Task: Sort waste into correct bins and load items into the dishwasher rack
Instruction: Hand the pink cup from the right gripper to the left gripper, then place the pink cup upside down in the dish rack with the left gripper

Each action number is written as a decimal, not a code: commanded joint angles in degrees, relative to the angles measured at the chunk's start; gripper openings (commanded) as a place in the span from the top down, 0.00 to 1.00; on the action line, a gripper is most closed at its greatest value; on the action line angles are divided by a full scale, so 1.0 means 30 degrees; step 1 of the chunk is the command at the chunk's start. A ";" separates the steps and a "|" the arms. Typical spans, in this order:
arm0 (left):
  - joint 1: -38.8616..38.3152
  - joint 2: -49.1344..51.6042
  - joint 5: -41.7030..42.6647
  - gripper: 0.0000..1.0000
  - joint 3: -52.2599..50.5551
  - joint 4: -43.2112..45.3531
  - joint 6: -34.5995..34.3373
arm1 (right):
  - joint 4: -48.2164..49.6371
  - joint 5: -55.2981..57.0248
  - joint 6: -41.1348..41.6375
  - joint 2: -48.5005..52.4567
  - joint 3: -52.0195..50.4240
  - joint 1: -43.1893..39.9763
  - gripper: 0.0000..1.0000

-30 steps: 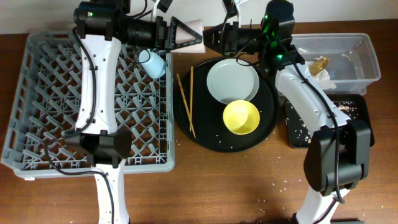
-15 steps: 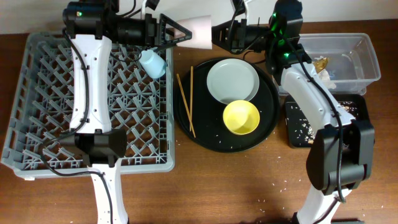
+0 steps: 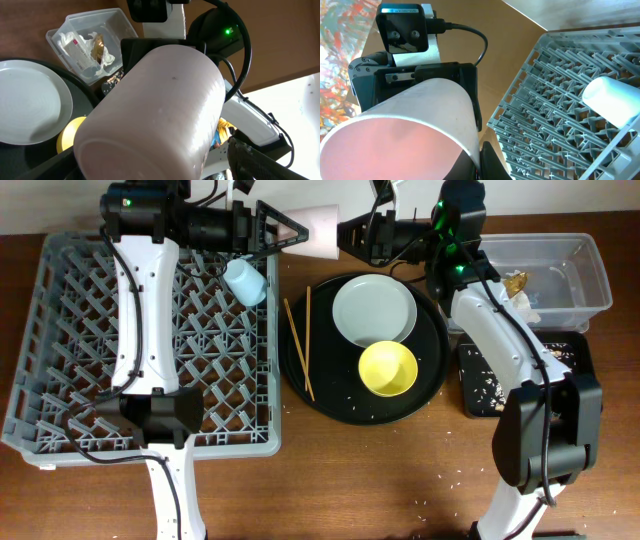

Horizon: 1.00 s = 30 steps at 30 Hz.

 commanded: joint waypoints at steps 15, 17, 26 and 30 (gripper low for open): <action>-0.0022 -0.0182 0.1617 0.13 0.0051 0.0699 0.0248 | -0.0044 -0.0503 -0.0138 -0.0248 0.0175 0.0444 0.96; -0.0022 -0.0182 0.1610 0.24 0.0051 0.0699 0.0255 | -0.0044 -0.0590 -0.0138 -0.0248 0.0175 0.0452 0.96; -0.0022 -0.0182 0.1457 0.46 0.0044 0.0765 0.0255 | -0.0044 -0.0852 -0.0138 -0.0248 0.0175 0.0444 0.86; -0.0007 -0.0182 0.1144 0.46 0.0051 0.1078 0.0255 | -0.0044 -0.0852 -0.0138 -0.0248 0.0175 0.0444 0.41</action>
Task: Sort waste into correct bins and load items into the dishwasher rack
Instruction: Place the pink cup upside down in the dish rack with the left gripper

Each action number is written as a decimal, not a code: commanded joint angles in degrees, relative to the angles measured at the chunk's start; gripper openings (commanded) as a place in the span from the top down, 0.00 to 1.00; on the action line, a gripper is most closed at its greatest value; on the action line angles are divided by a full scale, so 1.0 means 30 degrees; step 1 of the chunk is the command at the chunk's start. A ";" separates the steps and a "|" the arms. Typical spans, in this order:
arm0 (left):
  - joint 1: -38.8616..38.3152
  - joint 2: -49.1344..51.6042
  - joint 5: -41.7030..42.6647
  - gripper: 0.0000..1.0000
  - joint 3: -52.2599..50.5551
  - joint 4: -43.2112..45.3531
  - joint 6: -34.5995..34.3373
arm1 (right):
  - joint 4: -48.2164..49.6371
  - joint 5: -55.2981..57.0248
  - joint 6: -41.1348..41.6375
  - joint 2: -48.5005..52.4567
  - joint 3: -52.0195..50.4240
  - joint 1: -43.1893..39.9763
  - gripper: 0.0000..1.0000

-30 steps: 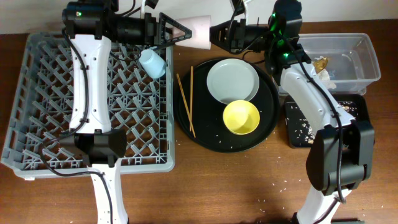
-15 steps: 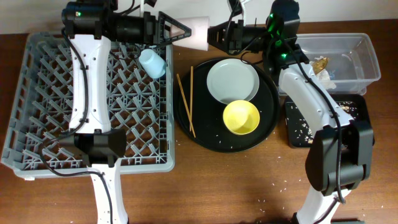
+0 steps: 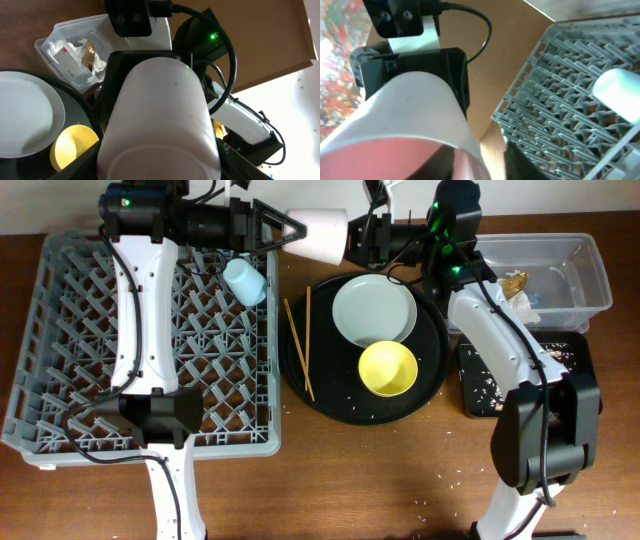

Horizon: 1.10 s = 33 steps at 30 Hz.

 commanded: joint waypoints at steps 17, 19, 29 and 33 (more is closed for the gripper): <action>-0.0743 -0.0189 -2.4888 0.46 0.0051 -0.2849 -0.1107 | -1.3406 0.3308 -1.0520 -0.0240 0.0175 -0.4014 0.01; -0.1341 -0.0189 -2.7642 0.46 -0.0029 -0.3242 -0.1851 | -1.6123 0.5923 -1.1839 -0.0240 0.0175 -0.4131 0.01; -0.2470 -0.0109 -2.8487 0.46 -0.4503 -0.2390 -0.2681 | -2.2447 1.4200 -1.5220 -0.0240 0.0175 -0.3679 0.00; -0.2470 -0.0109 -2.7132 0.46 -0.6601 -0.1537 -0.2667 | -2.2447 1.4214 -1.5300 -0.0240 0.0175 -0.3679 0.07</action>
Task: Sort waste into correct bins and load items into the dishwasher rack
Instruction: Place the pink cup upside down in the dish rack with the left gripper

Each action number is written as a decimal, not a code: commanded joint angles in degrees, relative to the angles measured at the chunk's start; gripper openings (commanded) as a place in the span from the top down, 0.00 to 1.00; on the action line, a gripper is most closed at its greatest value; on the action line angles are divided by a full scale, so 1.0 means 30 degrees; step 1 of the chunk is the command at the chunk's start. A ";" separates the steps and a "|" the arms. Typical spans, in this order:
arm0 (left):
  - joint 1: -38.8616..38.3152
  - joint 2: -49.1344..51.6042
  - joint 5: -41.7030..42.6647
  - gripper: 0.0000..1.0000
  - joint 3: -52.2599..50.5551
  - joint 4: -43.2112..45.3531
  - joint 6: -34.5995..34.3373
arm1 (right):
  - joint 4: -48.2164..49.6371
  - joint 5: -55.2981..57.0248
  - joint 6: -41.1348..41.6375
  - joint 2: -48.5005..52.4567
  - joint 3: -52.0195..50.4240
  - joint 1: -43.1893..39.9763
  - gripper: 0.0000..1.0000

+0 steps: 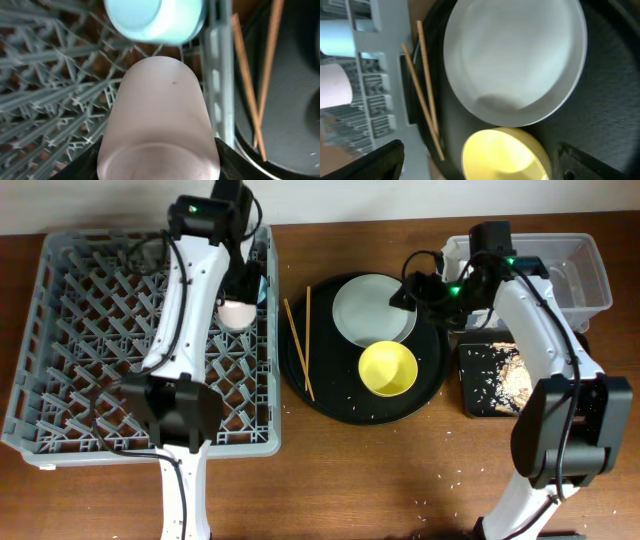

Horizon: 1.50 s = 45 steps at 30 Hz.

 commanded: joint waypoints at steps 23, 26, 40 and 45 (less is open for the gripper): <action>-0.0022 -0.0481 0.3388 0.44 0.0969 -0.1319 -0.0328 | -0.0284 0.0882 -0.0809 -0.0284 0.0000 0.0109 0.08; -0.0015 -0.0503 0.3381 0.44 0.0962 -0.1319 -0.0321 | -0.0430 0.0882 -0.0809 -0.0284 0.0000 0.0102 0.08; 0.0000 -0.1078 0.2237 0.44 -0.1719 -0.1319 -0.0459 | -0.0780 0.0882 -0.0860 -0.0284 0.0000 0.0102 0.08; 0.0051 -0.1486 0.2237 0.44 -0.2142 -0.1319 -0.0750 | -0.0787 0.0874 -0.0852 -0.0284 0.0000 0.0109 0.08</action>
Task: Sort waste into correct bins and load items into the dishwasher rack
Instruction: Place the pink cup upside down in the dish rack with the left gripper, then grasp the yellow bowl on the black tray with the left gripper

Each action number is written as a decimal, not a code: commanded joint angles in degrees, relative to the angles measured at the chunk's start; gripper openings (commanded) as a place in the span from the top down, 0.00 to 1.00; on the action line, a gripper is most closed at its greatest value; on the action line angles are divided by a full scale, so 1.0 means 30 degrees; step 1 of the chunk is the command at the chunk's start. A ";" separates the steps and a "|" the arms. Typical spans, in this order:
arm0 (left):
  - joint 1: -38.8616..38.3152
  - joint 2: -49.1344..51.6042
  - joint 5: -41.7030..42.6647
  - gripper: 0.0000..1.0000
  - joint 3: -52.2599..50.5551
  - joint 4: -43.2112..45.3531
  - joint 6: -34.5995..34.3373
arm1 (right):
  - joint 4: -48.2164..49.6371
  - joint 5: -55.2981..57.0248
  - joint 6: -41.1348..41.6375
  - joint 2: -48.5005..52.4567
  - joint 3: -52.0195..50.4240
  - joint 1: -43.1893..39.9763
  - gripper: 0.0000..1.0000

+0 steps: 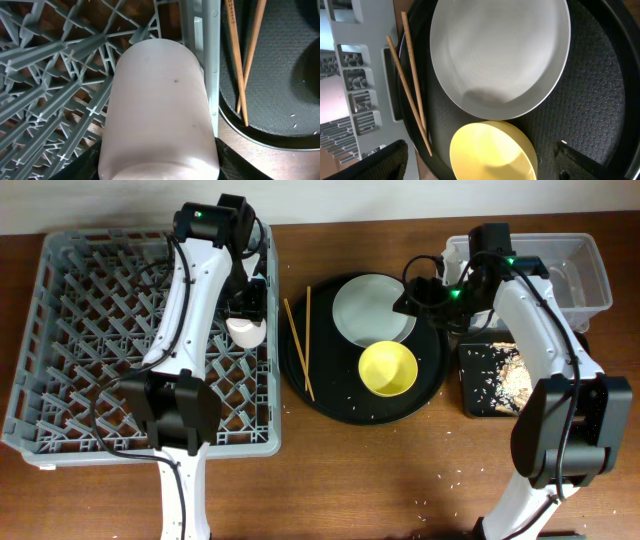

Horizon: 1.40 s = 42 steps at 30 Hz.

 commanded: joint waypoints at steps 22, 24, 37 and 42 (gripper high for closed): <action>0.0007 -0.1071 0.3257 0.01 -0.0801 0.3628 -0.0750 | 0.0182 0.0160 -0.0255 -0.0299 0.0015 0.0066 0.15; -0.0109 -0.1071 0.5289 0.01 0.0597 0.3322 0.0306 | 0.0073 0.0168 -0.0197 -0.0357 0.0211 0.0000 0.18; -0.4991 0.0189 0.6870 0.05 0.0488 0.5013 0.1690 | -0.3956 0.1151 -0.0124 -0.3971 0.5668 -0.5654 0.09; -0.6084 0.1603 0.4947 0.08 -0.0903 0.6295 0.0736 | -0.5741 0.1268 -0.0364 -0.3934 0.5537 -0.6856 0.09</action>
